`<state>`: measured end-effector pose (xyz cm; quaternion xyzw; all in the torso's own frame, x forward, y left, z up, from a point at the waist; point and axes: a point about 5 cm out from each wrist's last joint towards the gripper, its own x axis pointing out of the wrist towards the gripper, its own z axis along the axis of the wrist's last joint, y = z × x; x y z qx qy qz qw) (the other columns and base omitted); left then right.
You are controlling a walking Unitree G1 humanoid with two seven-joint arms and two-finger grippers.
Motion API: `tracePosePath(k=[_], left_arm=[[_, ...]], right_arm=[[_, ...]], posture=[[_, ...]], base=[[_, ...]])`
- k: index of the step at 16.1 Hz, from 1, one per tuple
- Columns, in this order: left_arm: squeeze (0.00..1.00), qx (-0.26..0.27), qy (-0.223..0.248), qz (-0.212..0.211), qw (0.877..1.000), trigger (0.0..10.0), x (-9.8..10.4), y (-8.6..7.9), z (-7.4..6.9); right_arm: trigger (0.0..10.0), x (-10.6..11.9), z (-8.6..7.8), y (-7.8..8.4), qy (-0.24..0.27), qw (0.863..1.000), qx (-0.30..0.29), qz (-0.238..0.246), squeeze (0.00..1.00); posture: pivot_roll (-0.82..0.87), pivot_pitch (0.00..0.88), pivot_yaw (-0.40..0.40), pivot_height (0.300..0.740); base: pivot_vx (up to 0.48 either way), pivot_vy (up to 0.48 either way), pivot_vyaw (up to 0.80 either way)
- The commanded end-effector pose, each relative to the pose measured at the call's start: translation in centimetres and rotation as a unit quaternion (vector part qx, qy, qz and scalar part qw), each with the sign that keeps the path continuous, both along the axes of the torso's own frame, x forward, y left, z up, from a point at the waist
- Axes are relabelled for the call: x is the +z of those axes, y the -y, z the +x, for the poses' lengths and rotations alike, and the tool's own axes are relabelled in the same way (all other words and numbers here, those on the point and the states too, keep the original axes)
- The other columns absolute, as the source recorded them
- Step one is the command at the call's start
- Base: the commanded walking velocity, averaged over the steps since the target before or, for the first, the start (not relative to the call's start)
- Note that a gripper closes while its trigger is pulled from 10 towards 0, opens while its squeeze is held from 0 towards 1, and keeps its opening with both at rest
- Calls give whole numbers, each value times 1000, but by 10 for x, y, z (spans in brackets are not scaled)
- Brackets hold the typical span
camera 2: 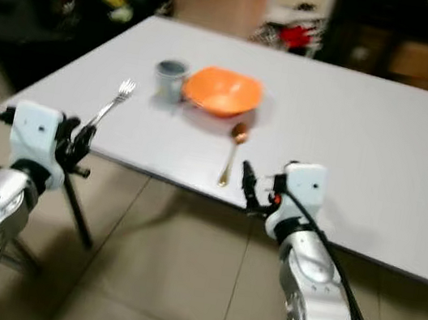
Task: Setting the table
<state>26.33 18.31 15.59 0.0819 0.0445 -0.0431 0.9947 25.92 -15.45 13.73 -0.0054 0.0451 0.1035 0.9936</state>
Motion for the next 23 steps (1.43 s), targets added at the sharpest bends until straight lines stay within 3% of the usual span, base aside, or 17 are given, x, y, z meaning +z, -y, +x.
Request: tracePosePath(k=[1, 2, 3, 5, 7, 8, 9, 10, 13, 14, 17, 23], left_arm=[[0, 22, -7, 17, 1000, 10000, -5, -5, -1], [0, 36, 2, 20, 999, 10000, -4, -8, -2], [447, 76, 31, 30, 996, 10000, -4, -14, -3], [961, 107, 40, 28, 993, 10000, -3, -17, -6], [1000, 102, 59, 32, 993, 10000, 3, -19, -6], [988, 105, 59, 12, 993, 10000, 3, -20, -7], [965, 99, 48, 27, 994, 10000, 2, -20, -7], [867, 90, 23, 33, 995, 10000, -2, -21, -9], [290, 61, 20, 2, 998, 10000, 0, -17, -10], [16, 60, 20, -2, 998, 10000, 0, -15, -10], [0, 79, 12, -8, 997, 10000, -2, -15, -4], [0, 54, 6, 7, 999, 10000, -7, -4, -5]], right_arm=[[10000, 3, 5, -1, 14, 1000, -2, -5, 1000], [10000, 3, 7, 1, 22, 999, -16, -21, 1000], [10000, 6, 12, 2, 30, 999, -14, -16, 1000], [10000, 8, 15, 5, 39, 999, -22, -12, 1000], [10000, 7, 14, 1, 32, 999, -2, -9, 1000], [10000, 7, 15, -2, 34, 999, 5, -9, 1000], [10000, 7, 14, -4, 34, 999, 12, -7, 1000], [10000, 6, 15, -4, 30, 999, 16, -4, 1000], [10000, 10, 23, -4, 25, 1000, 6, -5, 1000], [10000, 11, 24, -6, 23, 1000, 14, 0, 1000], [10000, 8, 18, -9, 24, 999, 33, -14, 1000], [10000, 6, 16, 1, 9, 1000, 12, -10, 1000]], posture=[[157, 0, 36, 740], [159, 0, 32, 740], [165, 0, 26, 740], [176, 0, 15, 740], [171, 0, 10, 740], [168, 0, 10, 740], [168, 0, 3, 740], [171, 0, -5, 740], [175, 0, -19, 740], [170, 0, -13, 740], [155, 0, 7, 740], [155, 0, -5, 740]], base=[[0, 0, 800], [0, 0, 800], [0, 0, 800], [0, 0, 800], [0, 0, 800], [0, 0, 800], [0, 0, 800], [0, 0, 800], [0, 0, 800], [0, 0, 800], [0, 0, 800], [0, 0, 800]])
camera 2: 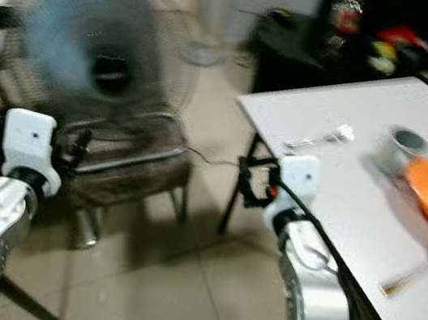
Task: Setting the table
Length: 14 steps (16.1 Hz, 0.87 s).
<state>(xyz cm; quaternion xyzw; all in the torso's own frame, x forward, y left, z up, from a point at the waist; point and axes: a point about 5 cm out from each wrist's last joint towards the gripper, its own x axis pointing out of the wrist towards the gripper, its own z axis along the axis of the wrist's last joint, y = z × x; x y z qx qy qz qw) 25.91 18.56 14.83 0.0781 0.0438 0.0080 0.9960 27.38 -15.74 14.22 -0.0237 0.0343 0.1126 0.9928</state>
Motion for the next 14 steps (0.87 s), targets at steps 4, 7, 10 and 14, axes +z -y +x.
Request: tracePosePath(k=[4, 7, 10, 14], left_arm=[[0, 8, 6, 5, 1000, 10000, 3, -2, -5], [0, 12, 9, 7, 1000, 10000, 4, -2, -8], [0, 7, 10, 10, 1000, 10000, 5, 0, -6], [0, -1, 22, 9, 1000, 10000, 9, 0, -3]], right_arm=[[10000, 3, 3, -8, -7, 1000, 23, 10, 1000], [10000, 8, 3, -11, 12, 999, 28, 30, 1000], [10000, 11, 3, -11, 17, 999, 25, 30, 1000], [10000, 15, 2, -14, 35, 997, 27, 56, 1000]], posture=[[172, 0, -33, 740], [177, 0, -39, 740], [172, 0, -31, 740], [166, 0, -17, 740]], base=[[0, 0, 800], [0, 0, 800], [0, 0, 800], [0, 0, 800]])
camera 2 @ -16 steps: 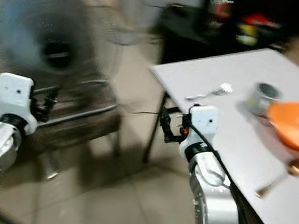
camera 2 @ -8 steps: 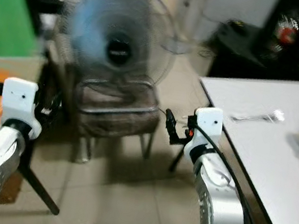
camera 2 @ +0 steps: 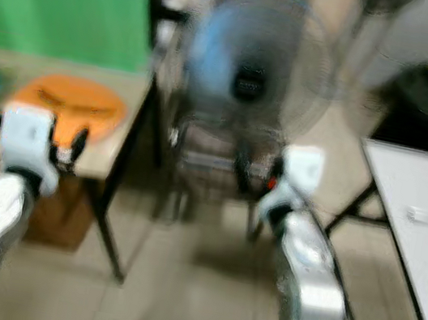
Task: Setting the table
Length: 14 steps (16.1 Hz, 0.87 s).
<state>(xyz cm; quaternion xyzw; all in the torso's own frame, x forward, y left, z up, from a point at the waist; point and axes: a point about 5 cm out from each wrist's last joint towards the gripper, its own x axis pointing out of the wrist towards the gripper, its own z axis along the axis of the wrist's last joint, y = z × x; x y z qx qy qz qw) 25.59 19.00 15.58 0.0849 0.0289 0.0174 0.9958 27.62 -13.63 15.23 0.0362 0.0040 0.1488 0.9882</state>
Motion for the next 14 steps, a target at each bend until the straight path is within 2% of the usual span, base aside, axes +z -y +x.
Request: tracePosePath(k=[1, 3, 6, 8, 10, 14], left_arm=[[0, -13, 12, -15, 1000, 10000, 4, 4, 1], [0, -21, 12, -21, 999, 10000, 5, 3, -1], [0, -29, 8, -19, 999, 10000, 5, 1, -2], [0, -35, 5, -3, 999, 10000, 8, -1, -1], [0, -38, 3, 5, 999, 10000, 8, -3, -4], [0, -42, -3, 9, 999, 10000, 7, -3, -5]], right_arm=[[10000, 5, 0, 7, 17, 999, -25, -11, 1000], [10000, 0, -1, 6, 5, 999, -33, -30, 1000], [10000, -4, -4, 0, 5, 999, -3, -32, 1000], [10000, -9, -4, -5, -10, 1000, 11, -19, 1000], [10000, -8, 1, -6, 9, 999, -8, -39, 1000], [10000, -1, 4, -2, 43, 999, -23, -3, 1000]], posture=[[163, 0, -11, 740], [166, 0, -6, 740], [184, 0, 7, 740], [204, 0, 4, 740], [208, 0, 7, 740], [210, 0, 13, 740]], base=[[0, 0, 0], [0, 0, 0], [255, 0, 0], [261, 0, 800], [249, 0, 400], [60, 0, 0]])
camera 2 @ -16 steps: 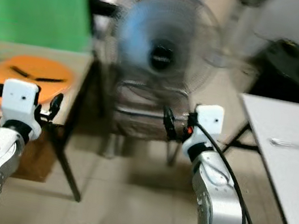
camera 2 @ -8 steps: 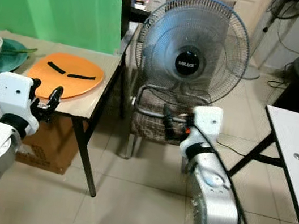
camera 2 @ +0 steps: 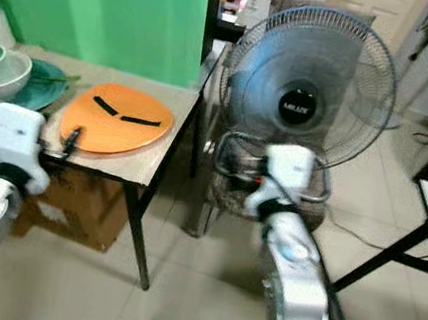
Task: Setting the table
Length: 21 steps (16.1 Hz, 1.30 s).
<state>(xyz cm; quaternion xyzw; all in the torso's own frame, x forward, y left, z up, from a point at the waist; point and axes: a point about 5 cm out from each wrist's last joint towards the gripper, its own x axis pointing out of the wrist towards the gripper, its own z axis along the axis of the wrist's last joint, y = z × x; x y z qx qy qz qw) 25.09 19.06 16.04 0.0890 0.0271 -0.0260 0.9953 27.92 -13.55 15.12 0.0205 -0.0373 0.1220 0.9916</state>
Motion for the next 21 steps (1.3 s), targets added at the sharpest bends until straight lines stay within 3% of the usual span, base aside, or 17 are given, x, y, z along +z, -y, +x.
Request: tracePosePath(k=[1, 4, 5, 7, 11, 12, 14, 16, 18, 21], left_arm=[[0, -1, -1, 8, 1000, 10000, 2, -2, 0], [0, -13, -5, 20, 1000, 10000, 1, 1, 2], [0, -30, -10, 32, 999, 10000, 1, 4, 3], [0, -47, -14, 40, 998, 10000, 1, 6, 3], [0, -55, -14, 26, 998, 10000, 2, 7, 9], [0, -61, -15, 24, 998, 10000, 2, 8, 10], [0, -66, -18, 22, 997, 10000, 0, 11, 11], [0, -69, -21, 18, 997, 10000, -1, 13, 11], [0, -71, -26, 8, 997, 10000, -6, 13, 10], [0, -71, -27, 7, 997, 10000, -6, 14, 11]], right_arm=[[10000, 0, 1, 0, 1, 1000, 6, 2, 1000], [10000, -2, 3, -1, -8, 999, 27, -22, 1000], [10000, -5, 1, -4, -31, 997, 65, 13, 1000], [10000, -7, -1, -5, -32, 997, 72, 11, 1000], [10000, -3, 0, 2, -8, 1000, 25, -2, 1000], [10000, -3, -1, 5, -8, 1000, 10, 28, 1000], [10000, -6, -2, 15, 2, 999, -41, 5, 1000], [10000, -9, -3, 17, -7, 999, -49, -8, 1000], [10000, -18, -6, 14, -55, 998, -11, -9, 1000], [10000, -17, -5, 12, -50, 998, -11, -24, 1000]], posture=[[207, 0, 13, 740], [202, 0, 17, 740], [203, 0, 20, 740], [199, 0, 34, 740], [174, 0, 61, 740], [171, 0, 64, 740], [160, 0, 77, 740], [154, 0, 84, 740], [148, 0, 87, 740], [150, 0, 81, 740]], base=[[0, 0, 413], [0, 0, 0], [0, 0, 425], [0, 0, 800], [70, 0, 598], [289, 0, 0], [285, 0, 0], [289, 0, 0], [283, 0, 0], [281, 0, 242]])
